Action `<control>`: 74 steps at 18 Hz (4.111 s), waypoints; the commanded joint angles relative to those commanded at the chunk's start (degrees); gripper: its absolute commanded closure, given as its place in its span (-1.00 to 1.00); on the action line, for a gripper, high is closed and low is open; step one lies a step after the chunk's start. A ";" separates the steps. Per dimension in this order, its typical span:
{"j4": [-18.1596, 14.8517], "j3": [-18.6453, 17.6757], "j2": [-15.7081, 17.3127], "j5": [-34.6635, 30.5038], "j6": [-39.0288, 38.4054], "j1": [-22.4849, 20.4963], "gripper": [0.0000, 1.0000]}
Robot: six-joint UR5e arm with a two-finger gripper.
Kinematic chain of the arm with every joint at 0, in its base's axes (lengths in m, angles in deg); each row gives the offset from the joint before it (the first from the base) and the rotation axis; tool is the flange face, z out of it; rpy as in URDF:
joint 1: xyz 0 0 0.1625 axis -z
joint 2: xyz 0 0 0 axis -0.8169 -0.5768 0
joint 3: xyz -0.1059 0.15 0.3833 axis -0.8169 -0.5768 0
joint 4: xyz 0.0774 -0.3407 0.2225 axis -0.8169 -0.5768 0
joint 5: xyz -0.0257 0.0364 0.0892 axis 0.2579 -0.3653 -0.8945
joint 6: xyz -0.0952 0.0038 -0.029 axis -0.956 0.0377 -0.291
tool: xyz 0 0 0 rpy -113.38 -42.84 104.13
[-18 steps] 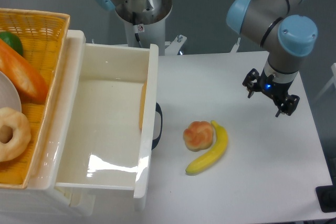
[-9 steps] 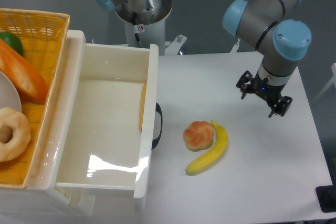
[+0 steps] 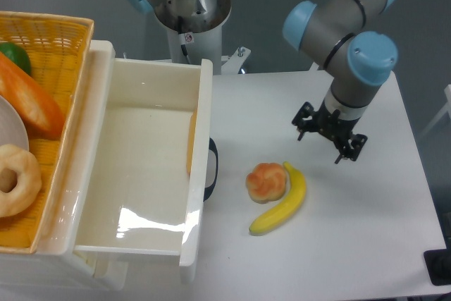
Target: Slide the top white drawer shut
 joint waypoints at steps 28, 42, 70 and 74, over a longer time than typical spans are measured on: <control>-7.72 -2.02 2.99 31.11 -20.41 1.77 1.00; -10.37 -2.37 5.71 33.75 -22.08 3.08 1.00; -9.93 -5.80 9.84 36.56 -24.01 8.00 1.00; -9.76 -5.80 9.76 36.56 -24.97 8.88 1.00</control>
